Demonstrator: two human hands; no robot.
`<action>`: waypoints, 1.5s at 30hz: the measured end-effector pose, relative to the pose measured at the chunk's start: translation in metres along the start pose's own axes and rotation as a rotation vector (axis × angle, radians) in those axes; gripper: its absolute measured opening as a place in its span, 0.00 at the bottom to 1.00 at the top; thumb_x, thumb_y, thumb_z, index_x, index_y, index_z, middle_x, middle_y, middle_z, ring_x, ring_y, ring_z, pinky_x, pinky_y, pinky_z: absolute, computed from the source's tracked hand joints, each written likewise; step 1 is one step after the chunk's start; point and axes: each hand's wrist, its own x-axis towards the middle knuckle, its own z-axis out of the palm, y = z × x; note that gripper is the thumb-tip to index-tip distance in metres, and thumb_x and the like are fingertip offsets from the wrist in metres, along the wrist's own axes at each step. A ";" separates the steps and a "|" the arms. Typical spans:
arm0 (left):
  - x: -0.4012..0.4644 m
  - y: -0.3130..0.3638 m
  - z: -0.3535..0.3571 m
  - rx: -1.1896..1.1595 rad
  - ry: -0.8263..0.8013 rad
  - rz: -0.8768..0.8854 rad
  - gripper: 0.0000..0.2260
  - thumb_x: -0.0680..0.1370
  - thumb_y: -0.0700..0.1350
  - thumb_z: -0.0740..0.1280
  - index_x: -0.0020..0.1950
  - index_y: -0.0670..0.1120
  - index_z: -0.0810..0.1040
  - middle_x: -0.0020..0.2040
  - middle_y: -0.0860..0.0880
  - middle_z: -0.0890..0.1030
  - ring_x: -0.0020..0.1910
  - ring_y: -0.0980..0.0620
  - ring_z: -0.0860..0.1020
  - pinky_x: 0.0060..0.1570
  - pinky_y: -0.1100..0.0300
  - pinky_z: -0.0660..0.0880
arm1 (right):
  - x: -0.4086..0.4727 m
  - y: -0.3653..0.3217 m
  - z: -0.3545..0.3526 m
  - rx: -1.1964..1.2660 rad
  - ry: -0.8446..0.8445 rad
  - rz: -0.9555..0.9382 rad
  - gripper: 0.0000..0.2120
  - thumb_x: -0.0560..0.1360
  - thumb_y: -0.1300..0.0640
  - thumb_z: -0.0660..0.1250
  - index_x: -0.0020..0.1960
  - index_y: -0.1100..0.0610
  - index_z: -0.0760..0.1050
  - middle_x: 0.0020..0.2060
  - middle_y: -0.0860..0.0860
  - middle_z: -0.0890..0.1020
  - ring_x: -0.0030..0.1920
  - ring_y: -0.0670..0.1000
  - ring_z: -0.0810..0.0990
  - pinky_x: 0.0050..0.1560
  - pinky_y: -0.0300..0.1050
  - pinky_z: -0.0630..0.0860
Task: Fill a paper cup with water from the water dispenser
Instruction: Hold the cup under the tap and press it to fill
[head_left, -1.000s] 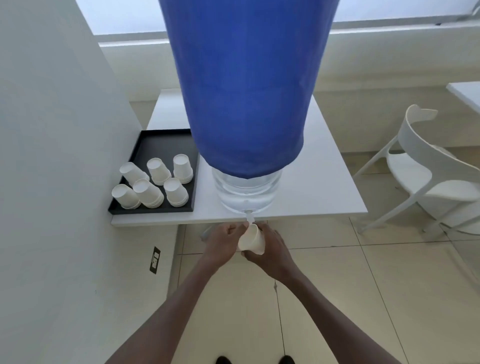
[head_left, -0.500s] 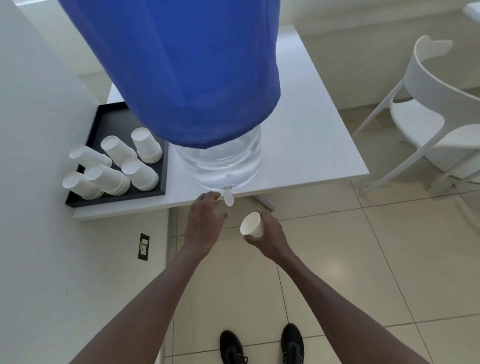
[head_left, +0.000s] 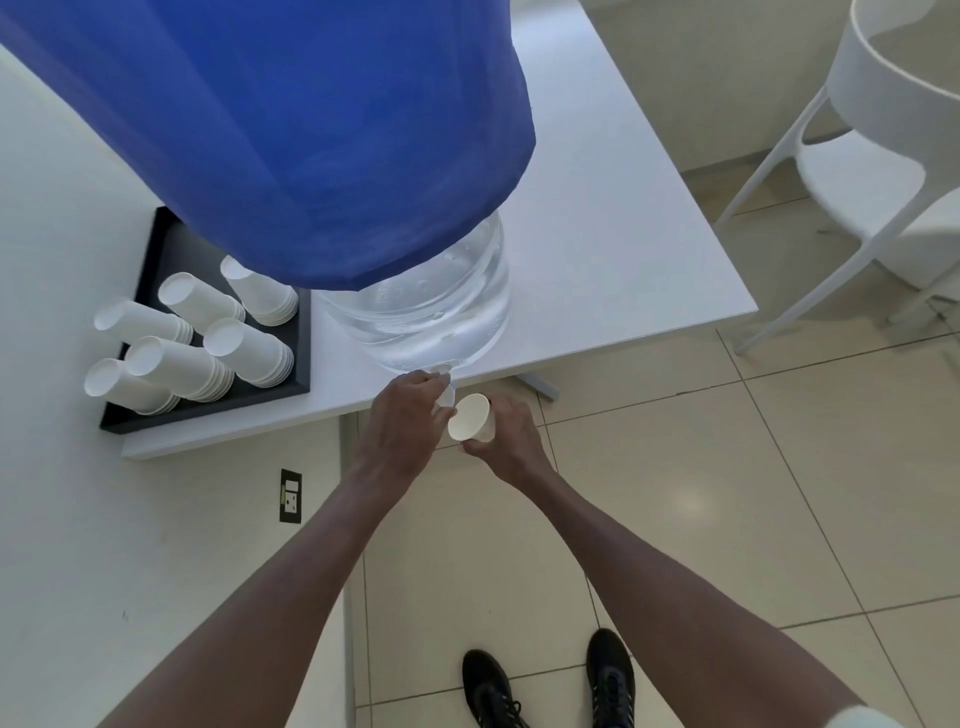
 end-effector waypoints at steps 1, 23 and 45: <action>0.002 0.000 -0.003 0.004 -0.019 0.009 0.11 0.73 0.40 0.71 0.54 0.39 0.81 0.50 0.42 0.84 0.48 0.41 0.81 0.47 0.51 0.77 | 0.001 -0.001 0.001 0.014 0.004 -0.002 0.31 0.65 0.55 0.79 0.65 0.57 0.72 0.60 0.54 0.79 0.61 0.57 0.73 0.57 0.47 0.71; 0.035 -0.013 -0.019 -0.127 -0.240 -0.108 0.03 0.72 0.37 0.71 0.42 0.40 0.85 0.36 0.39 0.82 0.33 0.50 0.70 0.36 0.59 0.68 | 0.004 -0.020 0.003 0.193 0.066 -0.056 0.30 0.63 0.60 0.80 0.62 0.57 0.74 0.55 0.51 0.82 0.53 0.53 0.79 0.52 0.47 0.76; 0.048 -0.015 -0.022 -0.180 -0.270 -0.175 0.10 0.72 0.40 0.74 0.53 0.40 0.85 0.47 0.41 0.86 0.30 0.60 0.72 0.29 0.79 0.65 | 0.004 -0.019 0.005 0.203 0.100 -0.061 0.29 0.63 0.59 0.80 0.61 0.56 0.74 0.54 0.50 0.82 0.52 0.51 0.79 0.49 0.41 0.72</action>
